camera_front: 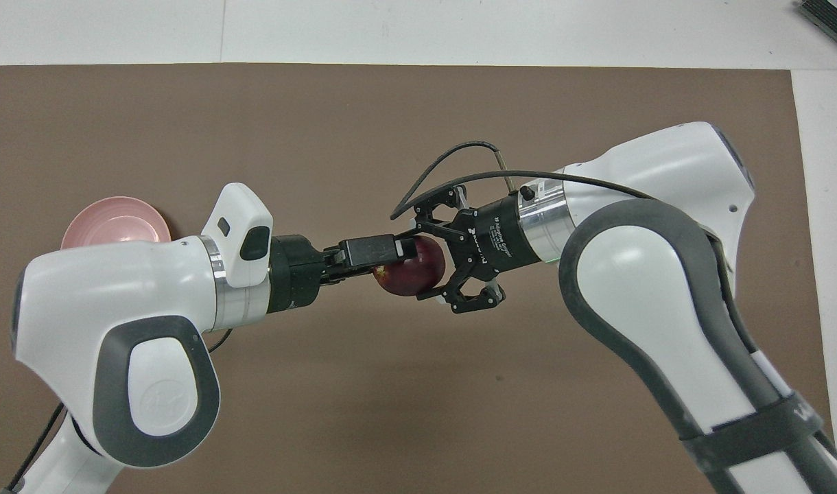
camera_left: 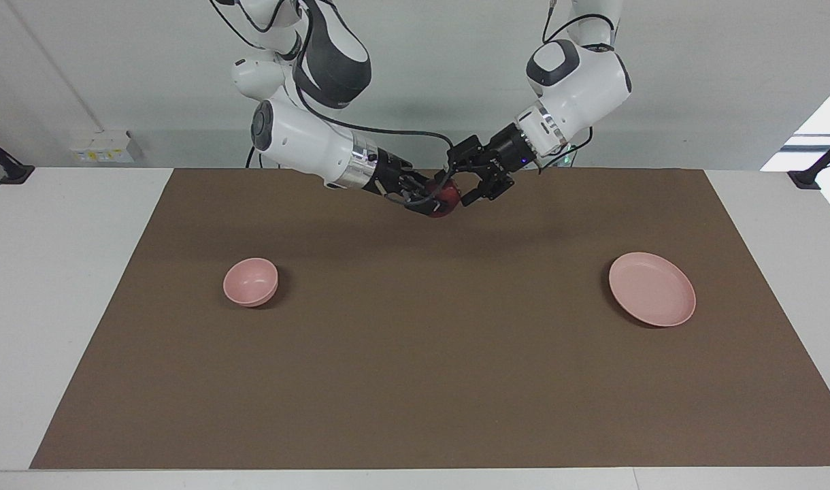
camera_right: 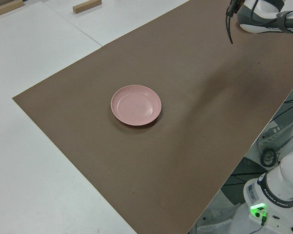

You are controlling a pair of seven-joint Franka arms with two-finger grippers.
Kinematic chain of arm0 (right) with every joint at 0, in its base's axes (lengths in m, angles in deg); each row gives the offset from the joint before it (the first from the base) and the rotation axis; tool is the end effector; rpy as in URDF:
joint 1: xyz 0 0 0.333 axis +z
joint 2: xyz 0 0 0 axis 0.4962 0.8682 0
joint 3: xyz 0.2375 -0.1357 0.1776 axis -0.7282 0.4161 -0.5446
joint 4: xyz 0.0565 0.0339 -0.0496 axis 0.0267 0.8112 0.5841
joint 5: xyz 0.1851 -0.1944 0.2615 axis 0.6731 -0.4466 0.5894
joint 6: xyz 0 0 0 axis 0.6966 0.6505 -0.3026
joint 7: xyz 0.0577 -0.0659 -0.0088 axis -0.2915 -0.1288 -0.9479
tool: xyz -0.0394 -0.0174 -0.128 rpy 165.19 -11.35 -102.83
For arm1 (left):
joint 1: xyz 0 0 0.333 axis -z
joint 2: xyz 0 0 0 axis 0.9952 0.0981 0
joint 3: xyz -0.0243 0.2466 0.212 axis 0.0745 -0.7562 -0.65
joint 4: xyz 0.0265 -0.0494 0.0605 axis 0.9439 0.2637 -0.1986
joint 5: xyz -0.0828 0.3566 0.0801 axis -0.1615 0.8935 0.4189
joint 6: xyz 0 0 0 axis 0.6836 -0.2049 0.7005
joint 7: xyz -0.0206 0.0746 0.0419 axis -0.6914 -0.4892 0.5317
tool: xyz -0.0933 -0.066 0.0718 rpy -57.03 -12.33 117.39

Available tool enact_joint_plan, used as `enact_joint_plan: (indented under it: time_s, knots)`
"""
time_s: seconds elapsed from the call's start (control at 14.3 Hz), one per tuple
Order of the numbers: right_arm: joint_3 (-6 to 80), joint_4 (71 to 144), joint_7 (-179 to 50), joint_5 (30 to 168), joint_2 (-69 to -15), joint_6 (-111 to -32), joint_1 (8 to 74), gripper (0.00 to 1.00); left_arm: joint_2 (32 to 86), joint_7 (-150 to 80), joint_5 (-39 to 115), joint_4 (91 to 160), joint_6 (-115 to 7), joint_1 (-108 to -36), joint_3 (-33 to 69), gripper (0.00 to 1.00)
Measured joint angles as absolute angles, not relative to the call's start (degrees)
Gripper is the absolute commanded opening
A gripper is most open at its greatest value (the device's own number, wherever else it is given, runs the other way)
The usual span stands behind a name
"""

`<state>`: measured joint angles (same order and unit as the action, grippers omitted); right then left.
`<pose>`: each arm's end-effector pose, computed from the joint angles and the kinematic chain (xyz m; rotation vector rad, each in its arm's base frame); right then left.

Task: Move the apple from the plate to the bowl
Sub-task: 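Carry the apple with the right gripper while the left gripper withdraws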

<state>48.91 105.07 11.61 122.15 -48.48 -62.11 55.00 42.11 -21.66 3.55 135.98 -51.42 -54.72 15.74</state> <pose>0.5332 0.2895 0.5028 -2.0218 1.3070 0.8032 0.4608 -0.3006 0.5288 2.2129 0.1538 0.1311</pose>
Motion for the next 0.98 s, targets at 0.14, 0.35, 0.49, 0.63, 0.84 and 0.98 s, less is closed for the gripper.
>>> enact_joint_plan:
  time_s: [0.14, 0.35, 0.49, 0.63, 0.84, 0.98]
  knots:
    - [49.2, 105.0, 10.9, 118.9, -48.6, -62.0, 54.9, 0.00, 42.1, -21.7, 3.7, 136.0, -49.6, -54.7, 15.7, 1.00]
    - [49.6, 104.9, 7.1, 113.8, -49.5, -59.7, 53.1, 0.00, 42.1, -21.7, 11.0, 135.9, -42.2, -55.6, 15.0, 1.00]
    - [49.8, 104.8, 2.7, 110.5, -50.3, -57.0, 50.5, 0.00, 42.1, -21.7, 19.4, 135.8, -37.1, -56.6, 14.5, 1.00]
    - [49.9, 104.7, -3.0, 105.5, -50.9, -54.5, 48.1, 0.00, 42.0, -21.7, 29.0, 135.5, -31.3, -59.0, 14.3, 1.00]
    - [50.0, 104.8, -14.0, 96.4, -51.1, -53.3, 45.6, 0.00, 42.0, -21.7, 40.0, 134.5, -23.3, -64.3, 14.1, 1.00]
    - [50.0, 105.1, -23.4, 89.7, -51.1, -53.3, 44.2, 0.00, 42.0, -21.3, 45.4, 134.0, -21.9, -68.5, 14.0, 1.00]
